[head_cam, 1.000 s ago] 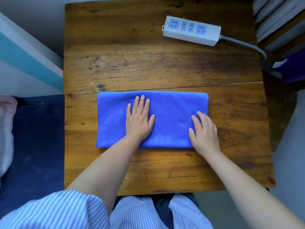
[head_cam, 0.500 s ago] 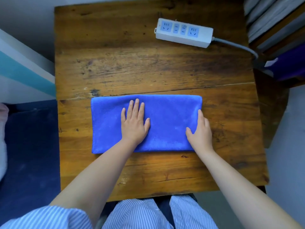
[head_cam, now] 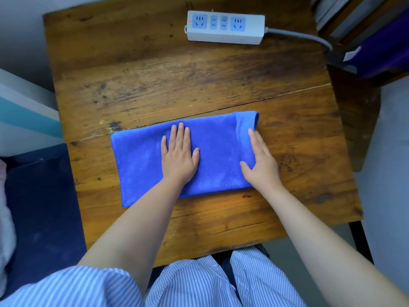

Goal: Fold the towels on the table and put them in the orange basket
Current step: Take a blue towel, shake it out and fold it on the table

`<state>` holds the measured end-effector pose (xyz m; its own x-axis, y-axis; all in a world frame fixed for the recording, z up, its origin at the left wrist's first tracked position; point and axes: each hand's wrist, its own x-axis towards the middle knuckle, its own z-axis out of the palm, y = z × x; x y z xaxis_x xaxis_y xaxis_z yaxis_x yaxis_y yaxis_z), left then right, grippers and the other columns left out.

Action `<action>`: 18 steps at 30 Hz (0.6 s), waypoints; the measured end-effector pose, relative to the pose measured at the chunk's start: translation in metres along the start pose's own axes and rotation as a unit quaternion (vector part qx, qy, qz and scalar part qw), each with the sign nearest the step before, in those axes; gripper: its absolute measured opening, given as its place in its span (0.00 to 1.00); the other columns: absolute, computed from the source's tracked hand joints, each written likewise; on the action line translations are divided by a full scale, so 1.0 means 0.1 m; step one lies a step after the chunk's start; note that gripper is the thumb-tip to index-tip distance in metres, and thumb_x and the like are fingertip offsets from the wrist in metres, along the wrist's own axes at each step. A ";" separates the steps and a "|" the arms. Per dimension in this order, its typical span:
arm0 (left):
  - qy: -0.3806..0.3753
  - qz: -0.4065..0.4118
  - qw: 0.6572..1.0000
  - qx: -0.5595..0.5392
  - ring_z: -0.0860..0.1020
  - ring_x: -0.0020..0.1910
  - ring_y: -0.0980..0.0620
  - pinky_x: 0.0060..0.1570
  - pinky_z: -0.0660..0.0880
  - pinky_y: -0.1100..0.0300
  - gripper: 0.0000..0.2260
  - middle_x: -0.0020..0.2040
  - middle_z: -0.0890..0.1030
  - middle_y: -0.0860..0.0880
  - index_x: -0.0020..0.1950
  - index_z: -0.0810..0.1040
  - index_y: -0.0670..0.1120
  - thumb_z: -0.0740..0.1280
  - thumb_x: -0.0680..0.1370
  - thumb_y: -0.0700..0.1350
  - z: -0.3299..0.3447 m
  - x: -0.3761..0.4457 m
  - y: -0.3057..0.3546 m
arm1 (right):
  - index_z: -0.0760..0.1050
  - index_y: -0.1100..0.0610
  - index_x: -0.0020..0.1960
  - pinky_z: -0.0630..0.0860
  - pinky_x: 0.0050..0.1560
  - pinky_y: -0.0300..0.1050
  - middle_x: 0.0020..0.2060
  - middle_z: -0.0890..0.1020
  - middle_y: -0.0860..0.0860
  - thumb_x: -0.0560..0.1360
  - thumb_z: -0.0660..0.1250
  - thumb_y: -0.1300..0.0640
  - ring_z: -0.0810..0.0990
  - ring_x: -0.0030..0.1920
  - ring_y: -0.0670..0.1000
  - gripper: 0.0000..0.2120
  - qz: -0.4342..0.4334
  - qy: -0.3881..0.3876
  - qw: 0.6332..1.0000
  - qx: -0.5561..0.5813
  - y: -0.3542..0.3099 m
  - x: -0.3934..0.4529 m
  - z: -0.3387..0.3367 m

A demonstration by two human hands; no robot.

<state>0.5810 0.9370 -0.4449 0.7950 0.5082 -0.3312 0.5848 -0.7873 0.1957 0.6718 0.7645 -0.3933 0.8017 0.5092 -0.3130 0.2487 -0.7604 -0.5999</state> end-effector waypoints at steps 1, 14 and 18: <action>0.001 0.000 1.000 0.000 0.45 0.77 0.50 0.73 0.39 0.51 0.27 0.78 0.48 0.47 0.76 0.48 0.44 0.52 0.80 0.51 0.00 0.00 0.00 | 0.52 0.55 0.74 0.56 0.63 0.29 0.74 0.59 0.52 0.71 0.66 0.66 0.62 0.72 0.54 0.38 0.014 0.024 0.999 0.035 0.02 0.01 -0.02; 0.027 0.017 0.995 -0.090 0.50 0.76 0.48 0.73 0.44 0.51 0.25 0.77 0.54 0.46 0.75 0.55 0.42 0.55 0.80 0.47 -0.11 0.01 0.00 | 0.76 0.58 0.52 0.78 0.49 0.48 0.53 0.81 0.59 0.72 0.67 0.66 0.80 0.48 0.55 0.09 0.224 -0.072 0.928 0.289 0.07 0.10 -0.29; 0.099 -0.036 0.966 -0.237 0.61 0.72 0.39 0.71 0.54 0.52 0.22 0.71 0.66 0.37 0.69 0.65 0.33 0.56 0.76 0.40 -0.35 -0.19 -0.28 | 0.73 0.58 0.63 0.73 0.51 0.44 0.51 0.80 0.53 0.73 0.66 0.64 0.76 0.46 0.50 0.19 0.110 -0.069 0.975 0.179 -0.23 0.04 -0.28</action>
<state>0.5552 0.9611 -0.4122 0.7373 0.6494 -0.1863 0.6104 -0.5223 0.5955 0.6844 0.7722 -0.3599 0.7273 0.4186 -0.5439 -0.1462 -0.6798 -0.7187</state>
